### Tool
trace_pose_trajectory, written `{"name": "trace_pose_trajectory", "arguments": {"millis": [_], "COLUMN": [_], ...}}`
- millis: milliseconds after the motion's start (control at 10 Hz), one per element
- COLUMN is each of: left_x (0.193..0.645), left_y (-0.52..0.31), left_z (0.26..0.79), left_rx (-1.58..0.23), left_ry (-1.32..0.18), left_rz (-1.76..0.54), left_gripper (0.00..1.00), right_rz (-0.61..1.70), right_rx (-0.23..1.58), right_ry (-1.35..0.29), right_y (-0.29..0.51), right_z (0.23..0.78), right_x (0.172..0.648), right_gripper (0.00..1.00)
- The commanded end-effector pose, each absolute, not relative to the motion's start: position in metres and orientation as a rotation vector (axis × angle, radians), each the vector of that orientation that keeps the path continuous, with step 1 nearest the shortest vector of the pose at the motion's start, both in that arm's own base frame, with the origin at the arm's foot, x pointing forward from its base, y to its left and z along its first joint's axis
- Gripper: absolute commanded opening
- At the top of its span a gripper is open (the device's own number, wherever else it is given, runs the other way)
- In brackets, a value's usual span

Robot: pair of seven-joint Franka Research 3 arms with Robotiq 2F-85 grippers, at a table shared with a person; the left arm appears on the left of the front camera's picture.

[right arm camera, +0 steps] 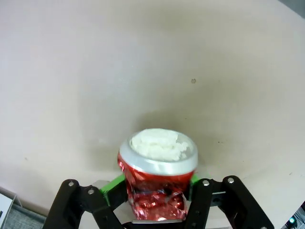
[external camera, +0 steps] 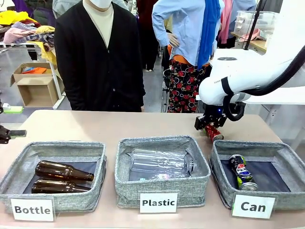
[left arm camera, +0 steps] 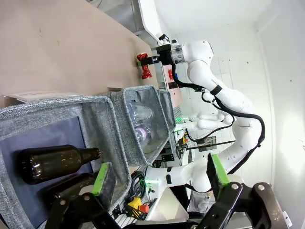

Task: Sort the can waste into the basket.
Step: Pick up the can waste from the table and place it in the right Fabric basket.

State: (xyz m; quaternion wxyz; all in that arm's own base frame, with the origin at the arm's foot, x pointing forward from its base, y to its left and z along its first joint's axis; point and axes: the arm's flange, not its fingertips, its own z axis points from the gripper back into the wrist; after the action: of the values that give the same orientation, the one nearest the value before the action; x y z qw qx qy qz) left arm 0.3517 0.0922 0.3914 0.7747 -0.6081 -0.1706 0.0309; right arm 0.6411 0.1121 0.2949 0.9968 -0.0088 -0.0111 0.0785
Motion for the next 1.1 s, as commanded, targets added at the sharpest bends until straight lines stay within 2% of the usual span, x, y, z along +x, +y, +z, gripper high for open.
{"name": "trace_pose_trajectory", "arguments": {"millis": [0, 500, 800, 1000], "left_x": [0.351, 0.351, 0.351, 0.351], "left_y": [0.092, 0.092, 0.092, 0.092], "left_z": [0.395, 0.395, 0.395, 0.395], "left_rx": [-1.325, -1.325, -1.325, -1.325], "left_ry": [-0.377, -0.377, -0.377, -0.377], "left_rz": [0.08, 0.08, 0.08, 0.08], "left_gripper": [1.0, 1.0, 1.0, 1.0], "right_rz": [0.139, 0.145, 0.309, 0.522], "right_rx": [-0.066, -0.071, -0.088, -0.163], "right_ry": [-0.02, -0.076, -0.053, -0.013], "right_y": [0.113, 0.096, 0.074, 0.062], "right_z": [0.301, 0.356, 0.411, 0.417], "right_x": [0.644, 0.617, 0.55, 0.496], "right_gripper": [0.0, 0.0, 0.0, 0.0]}}
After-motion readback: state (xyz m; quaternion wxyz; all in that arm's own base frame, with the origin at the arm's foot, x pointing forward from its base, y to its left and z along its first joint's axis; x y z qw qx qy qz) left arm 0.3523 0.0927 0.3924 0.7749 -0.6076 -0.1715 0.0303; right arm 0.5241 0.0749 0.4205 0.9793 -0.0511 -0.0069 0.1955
